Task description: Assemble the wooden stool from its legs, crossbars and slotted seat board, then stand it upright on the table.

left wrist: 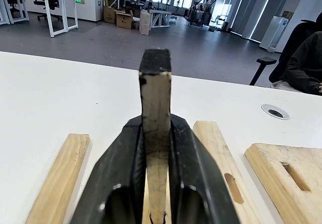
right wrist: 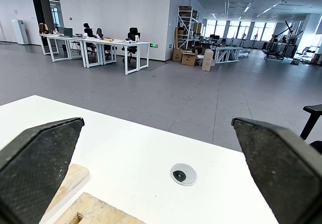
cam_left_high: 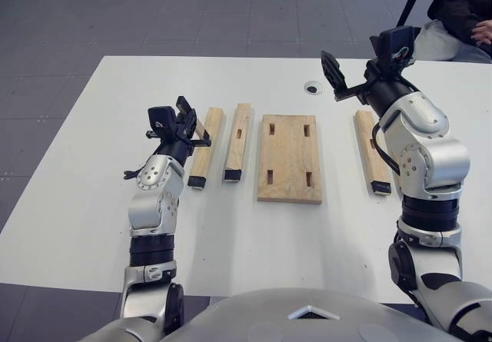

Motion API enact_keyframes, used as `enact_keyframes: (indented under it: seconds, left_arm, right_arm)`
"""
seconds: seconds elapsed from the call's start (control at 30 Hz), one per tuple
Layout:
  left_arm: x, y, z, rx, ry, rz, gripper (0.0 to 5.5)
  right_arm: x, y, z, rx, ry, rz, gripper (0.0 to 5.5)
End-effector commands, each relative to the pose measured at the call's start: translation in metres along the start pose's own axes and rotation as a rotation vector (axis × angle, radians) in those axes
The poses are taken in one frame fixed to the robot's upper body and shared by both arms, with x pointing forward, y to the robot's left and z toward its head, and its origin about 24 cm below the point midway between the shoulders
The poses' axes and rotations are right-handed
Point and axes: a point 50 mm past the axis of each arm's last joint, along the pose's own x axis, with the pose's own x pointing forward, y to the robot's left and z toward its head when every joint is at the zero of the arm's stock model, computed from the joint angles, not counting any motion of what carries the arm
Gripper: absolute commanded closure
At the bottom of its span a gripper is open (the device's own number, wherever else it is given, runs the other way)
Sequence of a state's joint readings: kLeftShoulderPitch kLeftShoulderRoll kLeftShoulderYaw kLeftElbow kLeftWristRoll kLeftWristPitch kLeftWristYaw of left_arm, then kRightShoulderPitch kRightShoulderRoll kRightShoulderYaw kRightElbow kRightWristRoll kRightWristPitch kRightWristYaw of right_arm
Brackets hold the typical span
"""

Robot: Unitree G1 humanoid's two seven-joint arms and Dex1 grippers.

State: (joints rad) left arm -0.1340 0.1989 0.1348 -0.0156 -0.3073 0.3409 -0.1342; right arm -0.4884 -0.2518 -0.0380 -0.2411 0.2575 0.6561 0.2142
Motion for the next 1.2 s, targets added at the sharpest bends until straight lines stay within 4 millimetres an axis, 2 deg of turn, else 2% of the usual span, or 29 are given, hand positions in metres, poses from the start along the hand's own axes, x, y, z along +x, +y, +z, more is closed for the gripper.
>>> enact_keyframes:
  seconds: [0.03, 0.1, 0.3, 0.37, 0.7, 0.73, 0.97, 1.1, 1.2]
  left_arm:
    - [-0.012, -0.002, -0.052, -0.007, 0.262, 0.008, 5.08]
    - [-0.010, -0.006, -0.043, 0.004, 0.230, 0.001, 5.08]
    - [0.002, -0.011, -0.001, 0.033, 0.055, 0.015, 5.08]
    - [0.003, -0.013, 0.006, 0.025, 0.024, 0.019, 5.08]
    - [0.004, -0.013, 0.006, 0.041, 0.014, 0.047, 5.08]
    - [0.003, -0.013, 0.006, 0.044, 0.012, 0.049, 4.79]
    - [0.002, -0.015, 0.006, 0.055, 0.002, 0.072, 3.83]
    - [0.001, -0.017, 0.007, 0.051, -0.001, 0.070, 3.83]
    - [-0.001, -0.019, 0.020, 0.050, -0.027, 0.061, 3.83]
  right_arm:
    - [0.002, -0.001, 0.006, -0.010, -0.014, -0.001, 0.02]
    - [0.002, -0.001, 0.006, -0.009, -0.014, -0.002, 0.02]
    - [0.001, -0.001, 0.004, -0.012, -0.010, -0.007, 0.02]
    - [0.002, 0.000, 0.003, -0.012, -0.009, -0.006, 0.02]
    - [0.003, 0.000, 0.004, -0.017, -0.009, 0.000, 0.02]
    - [0.003, 0.000, 0.004, -0.017, -0.009, -0.001, 0.02]
    - [0.003, 0.000, 0.004, -0.017, -0.010, -0.003, 0.02]
    - [0.003, 0.000, 0.004, -0.018, -0.010, -0.004, 0.02]
    - [0.003, 0.000, 0.004, -0.021, -0.009, -0.005, 0.02]
